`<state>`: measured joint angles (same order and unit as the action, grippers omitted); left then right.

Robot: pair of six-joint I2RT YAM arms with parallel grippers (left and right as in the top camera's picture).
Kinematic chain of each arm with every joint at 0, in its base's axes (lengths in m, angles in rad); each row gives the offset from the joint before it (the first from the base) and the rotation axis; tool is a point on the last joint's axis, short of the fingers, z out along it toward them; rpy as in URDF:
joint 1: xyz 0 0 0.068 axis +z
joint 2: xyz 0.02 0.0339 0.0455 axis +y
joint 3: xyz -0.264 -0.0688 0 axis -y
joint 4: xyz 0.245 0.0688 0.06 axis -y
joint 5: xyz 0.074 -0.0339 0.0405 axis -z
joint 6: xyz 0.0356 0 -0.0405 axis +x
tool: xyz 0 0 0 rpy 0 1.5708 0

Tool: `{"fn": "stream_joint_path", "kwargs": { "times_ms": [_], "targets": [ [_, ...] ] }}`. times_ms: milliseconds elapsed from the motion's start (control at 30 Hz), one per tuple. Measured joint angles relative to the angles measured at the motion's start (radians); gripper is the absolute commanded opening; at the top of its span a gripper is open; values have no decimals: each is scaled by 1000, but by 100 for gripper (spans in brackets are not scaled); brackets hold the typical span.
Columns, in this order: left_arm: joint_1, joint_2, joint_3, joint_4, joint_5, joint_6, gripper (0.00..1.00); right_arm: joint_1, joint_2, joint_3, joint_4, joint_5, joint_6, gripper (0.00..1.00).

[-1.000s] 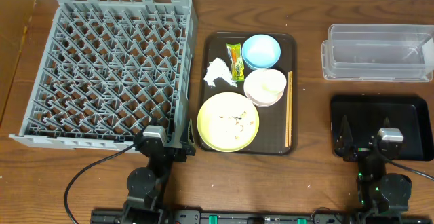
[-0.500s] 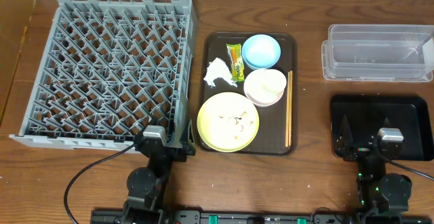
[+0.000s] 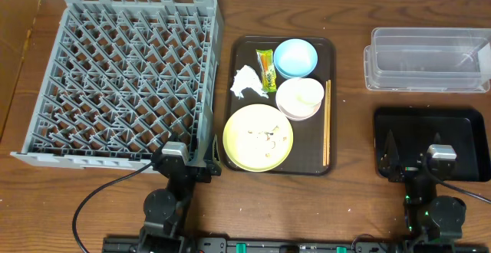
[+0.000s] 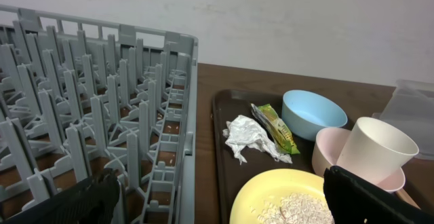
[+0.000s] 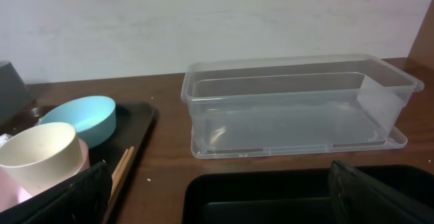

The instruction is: Sort waste into correct bins and load items into the dishwasher

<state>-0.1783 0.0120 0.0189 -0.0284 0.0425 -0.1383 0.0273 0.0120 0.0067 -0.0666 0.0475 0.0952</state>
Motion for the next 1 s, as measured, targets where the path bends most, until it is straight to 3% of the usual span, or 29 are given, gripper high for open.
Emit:
{"fn": "stream_joint_path", "kwargs": {
  "times_ms": [100,300,500,733,1000],
  "targets": [
    [0,0,-2,24,17,-26,97,0,0,0,0,0,0,99],
    [0,0,-9,176,384,-394,97,0,1,0,0,0,0,99],
    [0,0,-13,406,548,-693,97,0,1,0,1,0,0,99],
    [0,0,-13,447,579,-756,97,0,1,0,0,0,0,99],
    [0,29,-11,435,462,-755,96,0,1,0,0,0,0,99]
  ]
}}
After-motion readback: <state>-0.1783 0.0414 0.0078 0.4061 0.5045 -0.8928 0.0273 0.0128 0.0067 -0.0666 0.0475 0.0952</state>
